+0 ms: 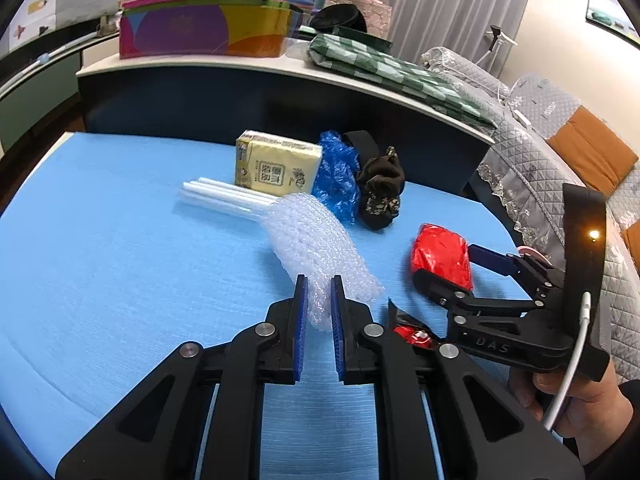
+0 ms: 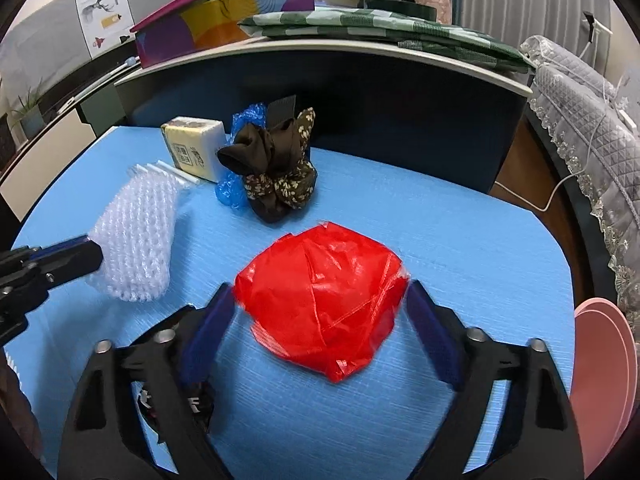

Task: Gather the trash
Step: 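Close the left tool on the bubble wrap while the right tool grasps and lifts the red bag, then carry the bubble wrap in the left tool and red bag in the right tool over the bucket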

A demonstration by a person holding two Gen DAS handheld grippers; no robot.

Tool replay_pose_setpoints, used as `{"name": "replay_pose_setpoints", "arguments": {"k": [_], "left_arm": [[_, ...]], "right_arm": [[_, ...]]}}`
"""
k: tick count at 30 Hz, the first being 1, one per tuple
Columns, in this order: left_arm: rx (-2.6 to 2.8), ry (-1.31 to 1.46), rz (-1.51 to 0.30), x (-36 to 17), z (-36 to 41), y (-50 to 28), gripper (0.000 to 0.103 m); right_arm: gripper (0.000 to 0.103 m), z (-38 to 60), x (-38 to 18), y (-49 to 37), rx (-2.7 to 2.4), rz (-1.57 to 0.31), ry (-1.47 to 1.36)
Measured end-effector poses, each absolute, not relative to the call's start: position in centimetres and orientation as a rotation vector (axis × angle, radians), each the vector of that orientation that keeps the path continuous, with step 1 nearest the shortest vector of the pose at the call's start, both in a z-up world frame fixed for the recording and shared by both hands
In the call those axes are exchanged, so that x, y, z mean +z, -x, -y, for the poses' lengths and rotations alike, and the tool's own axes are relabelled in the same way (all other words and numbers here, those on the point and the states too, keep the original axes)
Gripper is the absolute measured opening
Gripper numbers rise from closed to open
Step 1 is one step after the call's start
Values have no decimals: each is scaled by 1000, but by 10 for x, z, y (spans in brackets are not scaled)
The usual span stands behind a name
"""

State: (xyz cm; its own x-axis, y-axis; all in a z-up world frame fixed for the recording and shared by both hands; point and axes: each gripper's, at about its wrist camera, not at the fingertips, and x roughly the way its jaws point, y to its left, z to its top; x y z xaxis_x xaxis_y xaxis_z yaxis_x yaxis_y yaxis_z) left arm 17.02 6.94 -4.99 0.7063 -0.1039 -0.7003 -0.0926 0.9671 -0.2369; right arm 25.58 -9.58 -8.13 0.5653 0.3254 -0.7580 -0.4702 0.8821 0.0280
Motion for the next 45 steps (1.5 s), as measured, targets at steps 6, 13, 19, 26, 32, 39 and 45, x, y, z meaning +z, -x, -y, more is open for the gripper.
{"name": "replay_pose_setpoints", "arguments": {"k": [6, 13, 19, 26, 32, 39, 45], "left_arm": [[-13, 262, -776, -45, -67, -168, 11], [-22, 246, -758, -37, -60, -163, 11], [-29, 229, -739, -31, -55, -156, 11], [-41, 219, -708, -17, -48, -144, 11], [-59, 197, -671, -4, -39, -130, 11], [-76, 174, -634, 9, -30, -118, 11], [-86, 151, -616, 11, -21, -108, 11]], "right_arm": [[74, 102, -75, -250, 457, -814, 194], [74, 114, -57, -238, 436, -768, 181], [74, 126, -33, -220, 407, -714, 176], [74, 140, -7, -195, 377, -672, 176], [74, 159, 28, -170, 361, -615, 186], [74, 184, 61, -149, 348, -556, 198], [74, 212, 64, -137, 323, -526, 146]]}}
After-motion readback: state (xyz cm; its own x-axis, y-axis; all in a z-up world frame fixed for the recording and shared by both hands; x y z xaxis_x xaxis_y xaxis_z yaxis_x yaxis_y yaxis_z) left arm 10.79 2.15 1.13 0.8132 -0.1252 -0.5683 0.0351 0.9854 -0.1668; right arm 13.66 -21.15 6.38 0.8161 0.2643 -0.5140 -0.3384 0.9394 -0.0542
